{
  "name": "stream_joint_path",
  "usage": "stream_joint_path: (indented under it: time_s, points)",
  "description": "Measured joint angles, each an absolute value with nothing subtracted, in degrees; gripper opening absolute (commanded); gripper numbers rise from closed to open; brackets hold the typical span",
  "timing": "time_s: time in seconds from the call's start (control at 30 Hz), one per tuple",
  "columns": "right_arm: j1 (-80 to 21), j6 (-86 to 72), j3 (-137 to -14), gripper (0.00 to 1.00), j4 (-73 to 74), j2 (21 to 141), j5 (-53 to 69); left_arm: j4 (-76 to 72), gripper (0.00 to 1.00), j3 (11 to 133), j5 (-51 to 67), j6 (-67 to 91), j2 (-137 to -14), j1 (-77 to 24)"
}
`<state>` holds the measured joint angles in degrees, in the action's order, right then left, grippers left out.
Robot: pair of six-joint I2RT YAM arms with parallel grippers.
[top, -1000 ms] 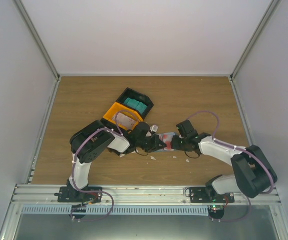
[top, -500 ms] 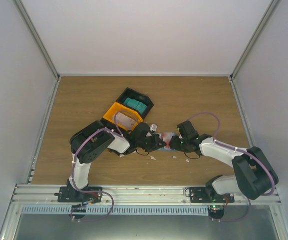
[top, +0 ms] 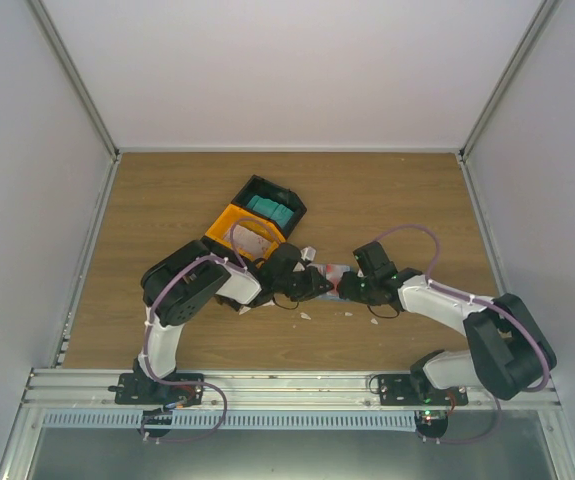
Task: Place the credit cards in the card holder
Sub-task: Insert the credit card into the card holder.
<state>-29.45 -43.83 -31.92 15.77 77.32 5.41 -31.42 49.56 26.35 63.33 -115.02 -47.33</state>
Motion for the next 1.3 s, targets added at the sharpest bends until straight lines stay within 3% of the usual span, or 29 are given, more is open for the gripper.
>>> stream_joint_path:
  time_s: [0.47,0.9,1.3]
  points:
    - [-29.54,-45.52,-31.75,0.5,18.15,76.03,6.57,-19.2,0.42,49.54,23.46,55.61,-106.08,-47.9]
    - [-28.97,-45.52,-31.73,0.53,21.23,71.92,6.35,-9.85,0.46,51.05,19.44,50.74,-103.9,-47.94]
    - [-28.91,-45.47,-31.7,0.52,21.43,72.31,6.57,-5.89,0.46,57.95,19.64,45.54,-109.1,-49.6]
